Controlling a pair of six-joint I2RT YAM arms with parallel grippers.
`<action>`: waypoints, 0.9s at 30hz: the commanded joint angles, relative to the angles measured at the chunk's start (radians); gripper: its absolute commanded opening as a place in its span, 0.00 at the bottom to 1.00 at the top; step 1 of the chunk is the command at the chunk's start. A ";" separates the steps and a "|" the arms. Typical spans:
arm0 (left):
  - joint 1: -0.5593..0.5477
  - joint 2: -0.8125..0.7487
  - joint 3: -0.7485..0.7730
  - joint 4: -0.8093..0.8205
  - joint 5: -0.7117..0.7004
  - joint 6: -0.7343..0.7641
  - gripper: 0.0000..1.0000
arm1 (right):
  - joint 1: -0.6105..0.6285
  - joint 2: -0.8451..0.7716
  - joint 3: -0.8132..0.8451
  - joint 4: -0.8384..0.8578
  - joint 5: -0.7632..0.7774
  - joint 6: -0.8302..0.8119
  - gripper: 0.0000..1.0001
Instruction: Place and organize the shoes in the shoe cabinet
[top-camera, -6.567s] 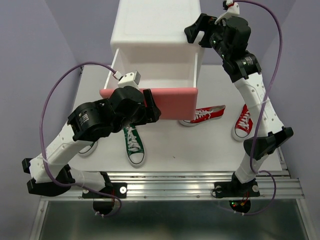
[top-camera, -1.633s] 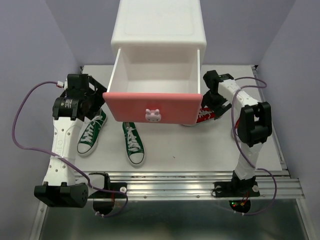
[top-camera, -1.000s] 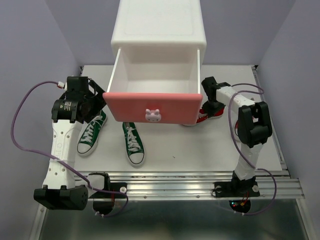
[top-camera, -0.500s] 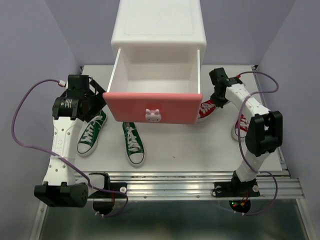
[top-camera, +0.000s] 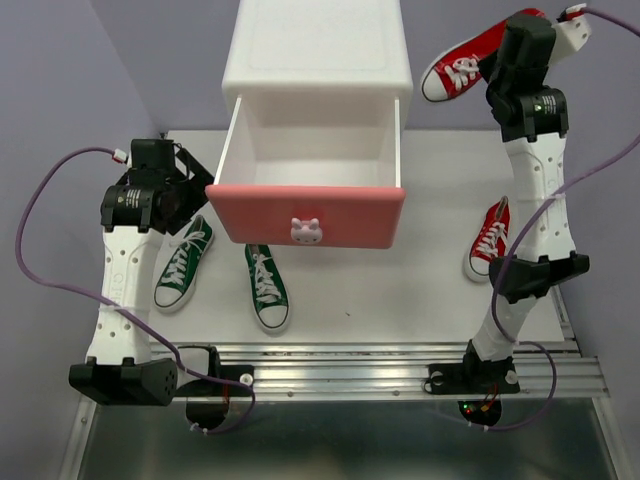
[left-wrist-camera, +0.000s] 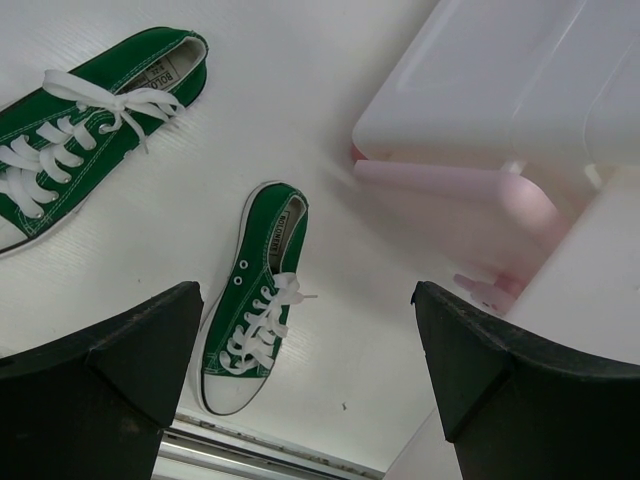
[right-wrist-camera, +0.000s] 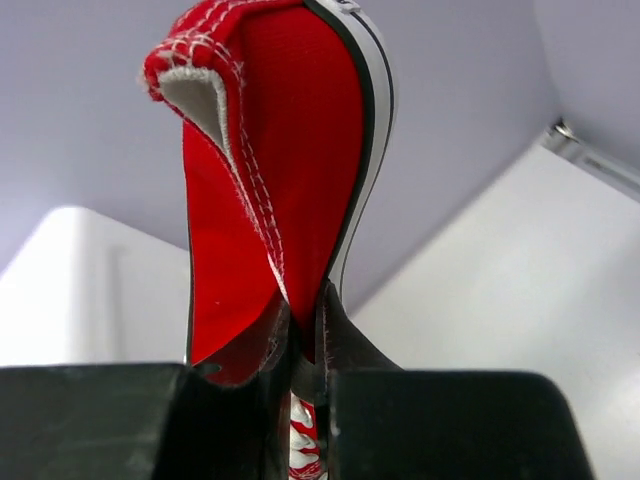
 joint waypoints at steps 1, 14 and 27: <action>0.011 -0.001 0.061 -0.010 0.015 0.014 0.99 | 0.006 -0.042 0.076 0.197 0.047 -0.042 0.01; 0.011 0.005 0.049 0.004 0.047 0.022 0.99 | 0.006 -0.088 0.012 0.713 -0.520 0.082 0.01; 0.011 -0.025 0.004 0.010 0.047 0.006 0.99 | 0.046 -0.069 0.039 0.880 -0.456 0.179 0.01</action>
